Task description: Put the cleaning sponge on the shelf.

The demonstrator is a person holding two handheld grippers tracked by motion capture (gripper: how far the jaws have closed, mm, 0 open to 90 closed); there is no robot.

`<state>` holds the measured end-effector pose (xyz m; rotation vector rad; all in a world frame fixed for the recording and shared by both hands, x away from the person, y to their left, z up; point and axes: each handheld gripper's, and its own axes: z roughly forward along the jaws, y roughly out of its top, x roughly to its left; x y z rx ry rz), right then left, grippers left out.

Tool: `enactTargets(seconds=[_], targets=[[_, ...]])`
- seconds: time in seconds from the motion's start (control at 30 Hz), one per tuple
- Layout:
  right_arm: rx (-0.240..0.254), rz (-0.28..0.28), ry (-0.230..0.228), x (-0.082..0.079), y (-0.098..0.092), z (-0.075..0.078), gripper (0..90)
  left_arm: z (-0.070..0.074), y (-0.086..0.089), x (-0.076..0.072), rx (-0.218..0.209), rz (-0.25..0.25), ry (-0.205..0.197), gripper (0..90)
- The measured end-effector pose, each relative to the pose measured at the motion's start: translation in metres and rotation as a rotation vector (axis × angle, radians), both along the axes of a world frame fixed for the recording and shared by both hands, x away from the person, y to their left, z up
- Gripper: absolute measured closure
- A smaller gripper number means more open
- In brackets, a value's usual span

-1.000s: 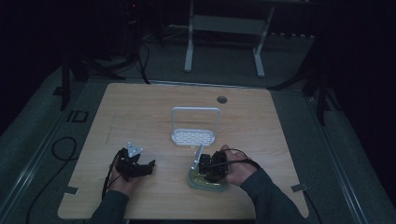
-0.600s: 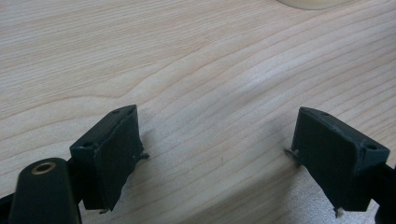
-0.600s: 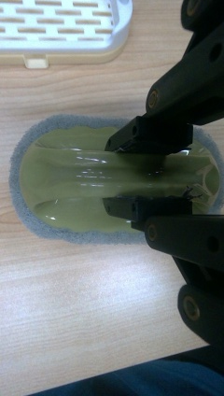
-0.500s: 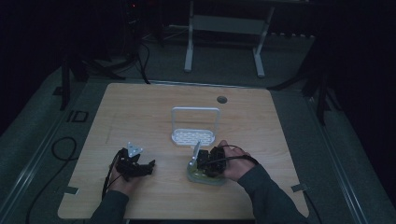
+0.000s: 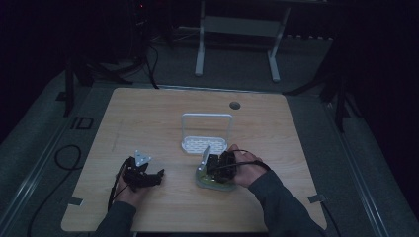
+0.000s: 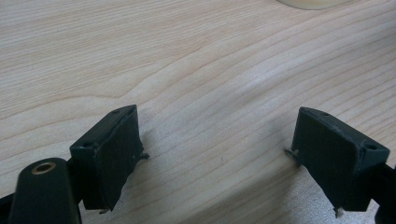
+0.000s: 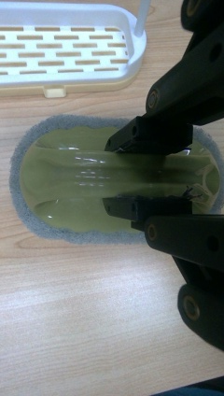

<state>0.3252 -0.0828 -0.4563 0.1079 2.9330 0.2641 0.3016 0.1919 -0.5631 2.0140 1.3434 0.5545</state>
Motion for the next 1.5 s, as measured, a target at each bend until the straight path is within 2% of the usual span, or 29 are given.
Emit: enactTargets(seconds=[0.8, 1.2, 1.5], targets=[[0.012, 0.027, -0.056, 0.01, 0.005, -0.003, 71.2, 0.0, 0.0, 0.0, -0.002, 0.002, 0.0, 15.7], [0.026, 0.036, -0.094, 0.017, 0.01, 0.003, 71.2, 0.0, 0.0, 0.0, -0.001, 0.001, -0.001, 15.7], [0.031, 0.043, -0.103, 0.021, 0.011, 0.005, 71.3, 0.0, 0.0, 0.0, -0.001, 0.001, -0.001, 15.7]])
